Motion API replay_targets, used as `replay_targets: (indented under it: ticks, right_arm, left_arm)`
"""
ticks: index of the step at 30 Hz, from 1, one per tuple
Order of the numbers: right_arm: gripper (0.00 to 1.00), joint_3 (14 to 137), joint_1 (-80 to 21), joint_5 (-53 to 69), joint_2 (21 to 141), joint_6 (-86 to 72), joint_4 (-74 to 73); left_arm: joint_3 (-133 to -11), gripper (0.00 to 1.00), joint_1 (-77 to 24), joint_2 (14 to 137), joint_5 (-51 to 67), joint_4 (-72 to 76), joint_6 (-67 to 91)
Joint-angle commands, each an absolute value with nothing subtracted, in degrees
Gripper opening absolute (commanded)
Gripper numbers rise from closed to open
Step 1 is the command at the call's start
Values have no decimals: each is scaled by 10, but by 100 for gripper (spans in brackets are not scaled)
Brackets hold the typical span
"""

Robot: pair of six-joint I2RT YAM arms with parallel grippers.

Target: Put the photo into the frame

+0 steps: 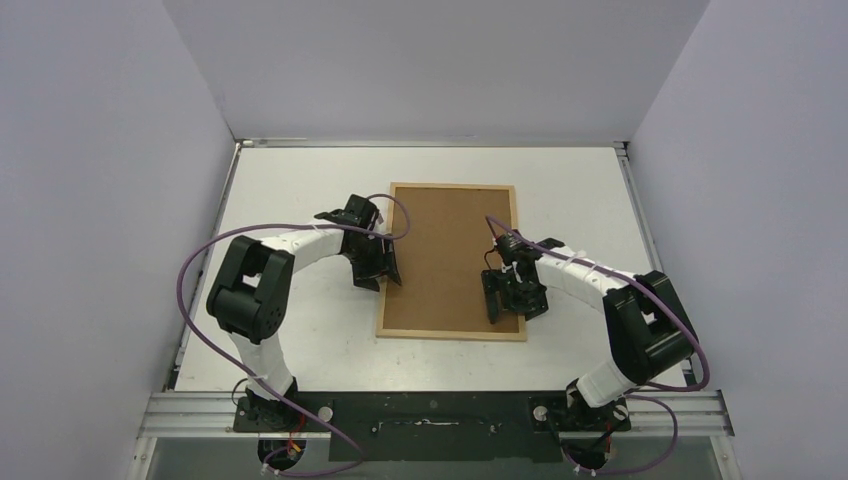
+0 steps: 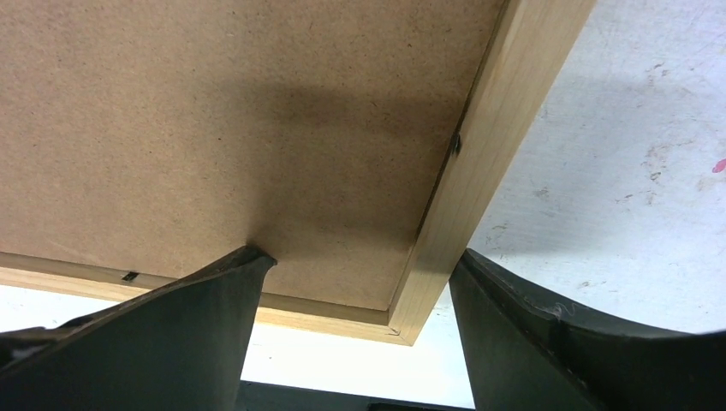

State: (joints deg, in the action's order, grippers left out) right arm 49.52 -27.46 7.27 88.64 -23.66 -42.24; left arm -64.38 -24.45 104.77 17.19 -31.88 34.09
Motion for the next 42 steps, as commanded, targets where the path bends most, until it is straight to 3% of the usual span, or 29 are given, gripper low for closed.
replay_targets:
  ticks: [1, 9, 16, 23, 27, 33, 39, 42]
  right_arm:
    - [80, 510, -290, 73, 878, -258, -354]
    - [82, 517, -270, 70, 828, -261, -362]
    - [84, 567, -197, 74, 786, -275, -364]
    - [79, 644, -183, 96, 859, -284, -304]
    - [62, 715, -226, 125, 942, -307, -266]
    - [48, 782, -293, 138, 1041, -346, -226]
    - [40, 818, -329, 148, 1120, -367, -224]
    - [40, 827, -346, 139, 1134, -361, -246]
  left_arm:
    - [-639, 55, -257, 1094, 140, -332, 352]
    - [-649, 57, -256, 1086, 141, -322, 347]
    - [-658, 69, -223, 1023, 151, -302, 327]
    - [-662, 73, -133, 994, 205, -248, 329]
    - [-675, 65, -109, 1027, 265, -210, 341]
    - [-723, 48, -109, 1116, 332, -186, 325]
    - [-755, 32, -111, 1162, 351, -197, 326]
    - [-745, 16, -121, 1169, 374, -205, 316]
